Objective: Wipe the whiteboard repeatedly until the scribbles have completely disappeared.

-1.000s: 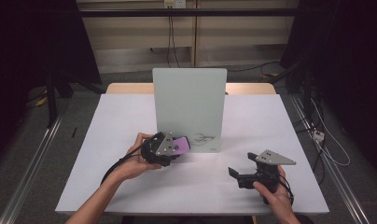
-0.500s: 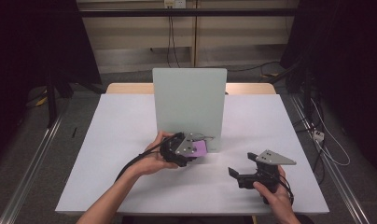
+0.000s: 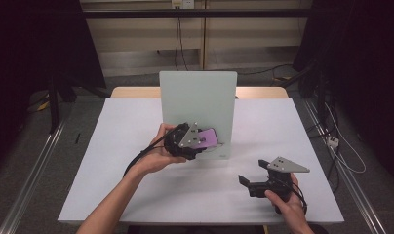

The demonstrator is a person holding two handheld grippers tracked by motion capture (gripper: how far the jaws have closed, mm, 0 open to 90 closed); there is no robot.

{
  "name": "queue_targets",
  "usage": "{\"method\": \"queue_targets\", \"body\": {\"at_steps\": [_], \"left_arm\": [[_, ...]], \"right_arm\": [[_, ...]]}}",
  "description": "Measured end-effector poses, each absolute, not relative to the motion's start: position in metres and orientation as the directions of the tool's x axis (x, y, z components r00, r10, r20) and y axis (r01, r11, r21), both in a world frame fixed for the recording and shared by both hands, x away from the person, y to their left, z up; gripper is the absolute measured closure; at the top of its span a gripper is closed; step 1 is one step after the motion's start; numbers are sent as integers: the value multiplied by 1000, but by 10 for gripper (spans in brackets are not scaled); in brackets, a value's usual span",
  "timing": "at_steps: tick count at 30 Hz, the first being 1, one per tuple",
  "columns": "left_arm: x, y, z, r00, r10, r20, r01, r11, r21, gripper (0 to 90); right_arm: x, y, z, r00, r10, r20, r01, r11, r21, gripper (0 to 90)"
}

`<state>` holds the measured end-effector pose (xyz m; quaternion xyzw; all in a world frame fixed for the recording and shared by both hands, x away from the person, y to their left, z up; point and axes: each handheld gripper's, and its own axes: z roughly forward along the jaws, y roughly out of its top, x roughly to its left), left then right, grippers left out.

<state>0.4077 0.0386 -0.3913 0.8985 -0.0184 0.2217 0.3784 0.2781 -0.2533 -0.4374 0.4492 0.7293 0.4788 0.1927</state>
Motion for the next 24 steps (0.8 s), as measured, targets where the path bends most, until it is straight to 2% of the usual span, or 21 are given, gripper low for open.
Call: {"method": "queue_targets", "body": {"at_steps": [3, 14, 24], "left_arm": [[403, 42, -404, 905, 96, 414, -211, -746, 632, 405], [398, 79, -426, 930, 94, 356, -151, -785, 601, 405], [400, 56, -426, 945, 56, 323, -157, -787, 596, 405]], "right_arm": [[278, -254, -437, -523, 840, 147, 468, 138, 873, 38], [279, -254, -437, -521, 841, 148, 470, 137, 872, 38], [279, -253, -438, -522, 840, 147, 471, 140, 871, 38]]}}
